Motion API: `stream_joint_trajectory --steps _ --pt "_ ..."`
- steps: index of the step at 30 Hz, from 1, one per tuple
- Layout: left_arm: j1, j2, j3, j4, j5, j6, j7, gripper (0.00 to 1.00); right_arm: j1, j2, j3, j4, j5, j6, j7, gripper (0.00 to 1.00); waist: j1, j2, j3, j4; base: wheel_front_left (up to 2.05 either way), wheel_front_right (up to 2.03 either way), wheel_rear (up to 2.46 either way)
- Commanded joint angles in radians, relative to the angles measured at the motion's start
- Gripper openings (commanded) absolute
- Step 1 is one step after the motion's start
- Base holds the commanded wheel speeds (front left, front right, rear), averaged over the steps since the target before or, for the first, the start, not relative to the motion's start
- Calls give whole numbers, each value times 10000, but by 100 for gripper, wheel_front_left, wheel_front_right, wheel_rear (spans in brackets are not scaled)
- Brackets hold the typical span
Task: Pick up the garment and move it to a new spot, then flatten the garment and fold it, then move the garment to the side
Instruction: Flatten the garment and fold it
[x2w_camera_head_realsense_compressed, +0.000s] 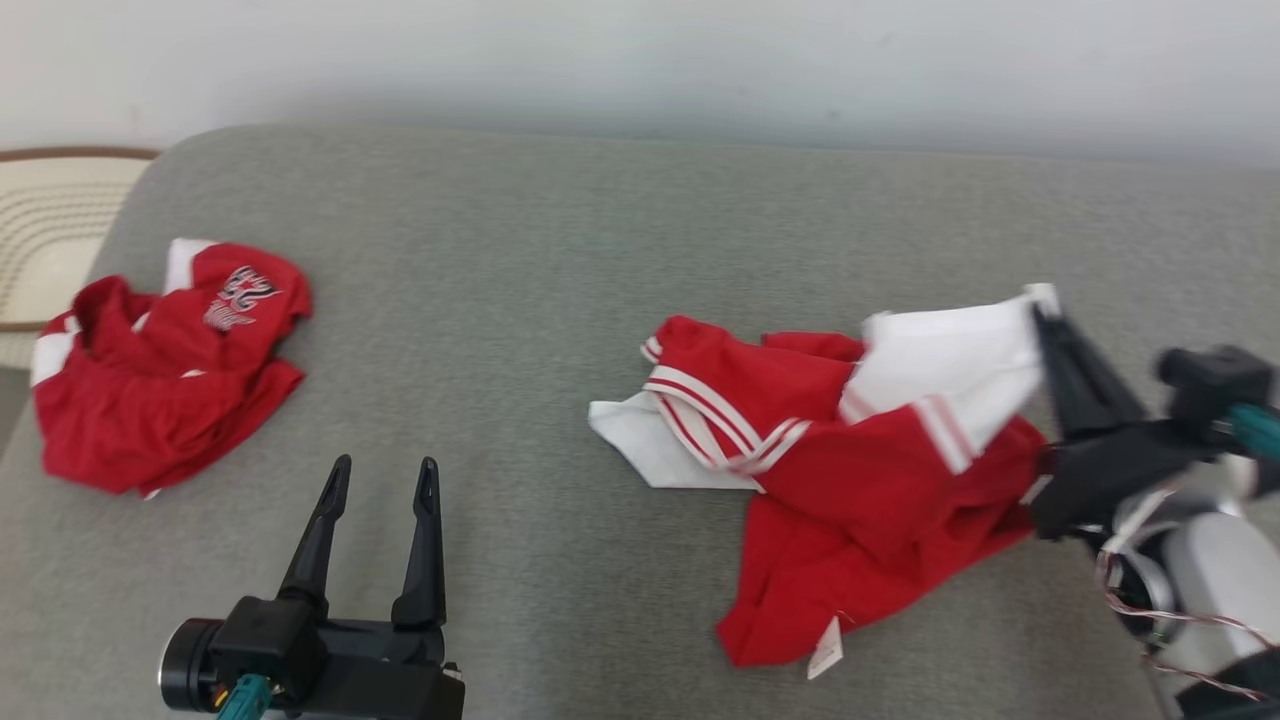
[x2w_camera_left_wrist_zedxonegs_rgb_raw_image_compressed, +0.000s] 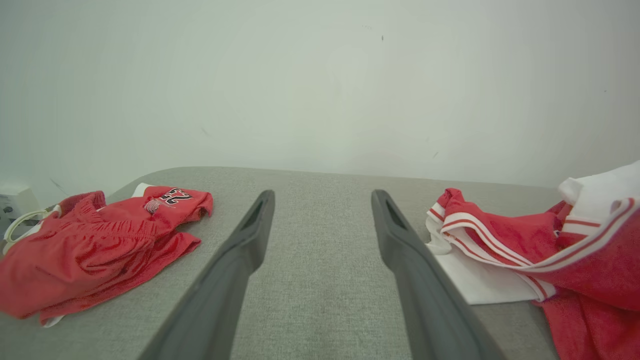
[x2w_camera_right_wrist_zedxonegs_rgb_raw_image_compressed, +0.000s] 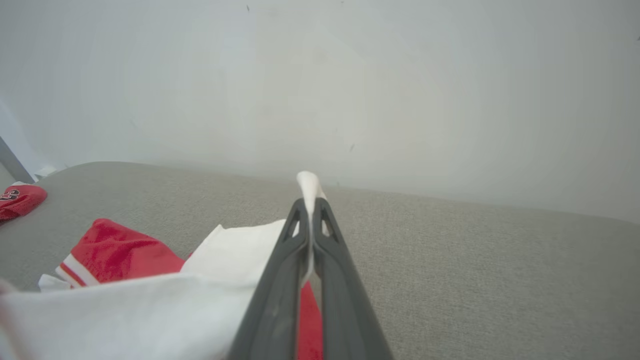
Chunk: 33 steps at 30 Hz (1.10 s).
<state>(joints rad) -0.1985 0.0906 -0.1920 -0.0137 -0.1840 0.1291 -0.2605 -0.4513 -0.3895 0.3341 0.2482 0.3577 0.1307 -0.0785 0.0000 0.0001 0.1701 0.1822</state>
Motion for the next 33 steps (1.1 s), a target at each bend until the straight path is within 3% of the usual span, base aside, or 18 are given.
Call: stream_joint_trajectory --steps 1,10,24,25,26,27,33 --pt "81 95 28 -27 103 5 -37 100 322 146 -501 -189 -164 1 52 0 0 -1 19 -543 0 0 0" --pt "-175 231 -87 52 169 -16 21 100 1437 799 -3559 25 -511 1 -83 0 0 -1 138 -1106 0 0 0" --pt "-231 438 -107 -95 170 55 208 100 1295 1299 -5151 2608 -675 1 -1047 0 0 -1 337 -1432 0 0 0" --pt "-232 456 -101 -93 169 69 216 100 1251 1335 -5158 2734 -709 1 -1139 32 0 -1 334 -1462 0 0 0" --pt "-215 476 -97 -87 164 84 227 100 1226 1367 -5188 2828 -742 1 -1253 88 0 -1 309 -1495 0 0 0" --pt "-169 498 -86 -72 152 95 232 100 1218 1400 -5213 2881 -783 1 -1375 100 0 -1 250 -1528 0 0 0" --pt "235 597 -33 -26 44 178 309 100 1587 1684 -5298 2514 -1153 1 -1790 100 0 -1 -286 -1682 0 0 0"
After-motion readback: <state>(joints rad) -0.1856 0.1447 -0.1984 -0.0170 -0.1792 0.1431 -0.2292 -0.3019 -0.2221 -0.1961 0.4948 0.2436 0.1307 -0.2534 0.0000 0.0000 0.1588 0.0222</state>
